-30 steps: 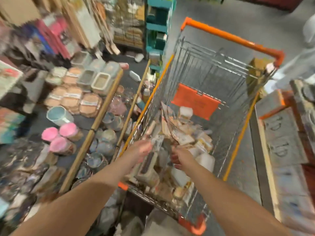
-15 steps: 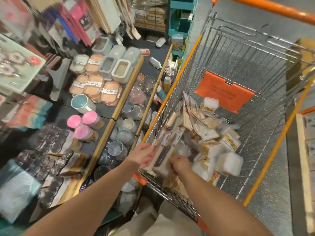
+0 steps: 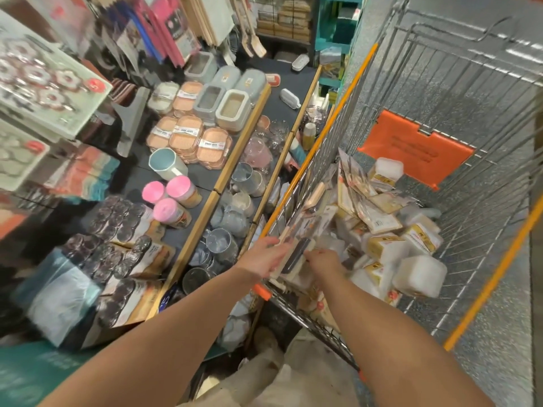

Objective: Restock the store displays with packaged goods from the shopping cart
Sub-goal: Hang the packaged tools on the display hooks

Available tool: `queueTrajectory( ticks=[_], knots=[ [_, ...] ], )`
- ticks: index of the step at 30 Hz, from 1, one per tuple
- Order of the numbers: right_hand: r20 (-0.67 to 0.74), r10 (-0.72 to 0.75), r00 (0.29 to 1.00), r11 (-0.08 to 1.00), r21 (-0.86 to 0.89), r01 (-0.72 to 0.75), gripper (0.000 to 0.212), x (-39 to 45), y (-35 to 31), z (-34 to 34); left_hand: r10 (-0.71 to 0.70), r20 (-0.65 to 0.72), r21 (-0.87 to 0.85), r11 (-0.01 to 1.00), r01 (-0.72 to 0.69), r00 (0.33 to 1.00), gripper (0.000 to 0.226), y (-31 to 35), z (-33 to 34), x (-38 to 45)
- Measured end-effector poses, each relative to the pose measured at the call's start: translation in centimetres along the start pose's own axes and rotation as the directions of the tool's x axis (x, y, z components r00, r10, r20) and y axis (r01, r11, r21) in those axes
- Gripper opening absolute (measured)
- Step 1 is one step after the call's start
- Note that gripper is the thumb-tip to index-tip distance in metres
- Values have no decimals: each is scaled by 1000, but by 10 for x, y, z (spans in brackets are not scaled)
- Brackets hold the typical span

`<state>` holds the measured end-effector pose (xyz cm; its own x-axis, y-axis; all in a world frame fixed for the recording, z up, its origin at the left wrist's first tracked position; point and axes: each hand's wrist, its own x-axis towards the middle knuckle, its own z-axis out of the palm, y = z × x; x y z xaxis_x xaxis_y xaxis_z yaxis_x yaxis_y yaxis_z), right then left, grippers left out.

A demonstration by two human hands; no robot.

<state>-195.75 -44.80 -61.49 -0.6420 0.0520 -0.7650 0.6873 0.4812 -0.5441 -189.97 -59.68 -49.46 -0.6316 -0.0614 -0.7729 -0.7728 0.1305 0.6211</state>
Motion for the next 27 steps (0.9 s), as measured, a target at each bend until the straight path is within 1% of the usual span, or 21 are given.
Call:
queueTrajectory(
  ticks=[2,3,5,6,8,9,11,13,14,16,17,18,20,22,24,26,27],
  knots=[
    [-21,-81,996,993,80,83,22,-11,5,-6,21,8,-9,1000,-21,1000,75,-3,1,1],
    [-20,-108,994,988,108,109,27,-19,7,-13,30,7,-7,1000,-30,1000,74,-3,0,0],
    [-4,-150,989,972,185,148,29,-37,12,-30,47,9,-23,999,-47,999,61,-3,1,0],
    [15,-166,986,960,232,158,27,-44,15,-38,52,4,-51,997,-52,999,61,-3,1,1],
    [53,-189,981,941,297,165,15,-60,15,-51,52,14,-101,994,-50,999,71,-1,6,5],
    [85,-208,974,929,328,170,12,-67,11,-56,65,24,-124,990,-61,998,68,4,9,4],
    [154,-259,954,917,349,193,17,-78,1,-62,101,-5,-161,982,-101,995,51,11,16,3],
    [201,-301,932,916,334,223,15,-85,-13,-65,173,-89,-115,976,-182,981,44,15,18,3],
    [233,-314,920,914,338,226,18,-85,-17,-63,225,-123,-94,967,-237,967,40,18,16,1],
    [293,-337,895,906,360,223,25,-87,-26,-57,311,-158,-47,946,-322,937,31,21,11,0],
    [315,-345,884,903,370,220,24,-86,-30,-51,335,-177,-21,939,-344,925,29,22,5,0],
    [329,-340,881,903,377,207,20,-84,-32,-47,354,-200,-4,932,-362,914,28,22,-2,-1],
    [358,-292,887,909,392,141,12,-77,-32,-38,348,-290,-12,930,-367,891,25,21,-22,-4],
    [357,-198,913,916,400,42,16,-65,-28,-30,302,-363,-77,933,-351,881,19,13,-47,-3],
    [304,-127,944,905,426,-15,23,-47,-24,-22,252,-387,-193,919,-345,887,16,4,-67,-3],
    [209,-50,977,917,397,-38,22,-29,-24,-11,207,-404,-283,898,-337,891,25,0,-76,-4],
    [187,-11,982,921,385,-63,21,-22,-26,-3,205,-404,-294,894,-338,892,24,-2,-78,-3]
  ],
)
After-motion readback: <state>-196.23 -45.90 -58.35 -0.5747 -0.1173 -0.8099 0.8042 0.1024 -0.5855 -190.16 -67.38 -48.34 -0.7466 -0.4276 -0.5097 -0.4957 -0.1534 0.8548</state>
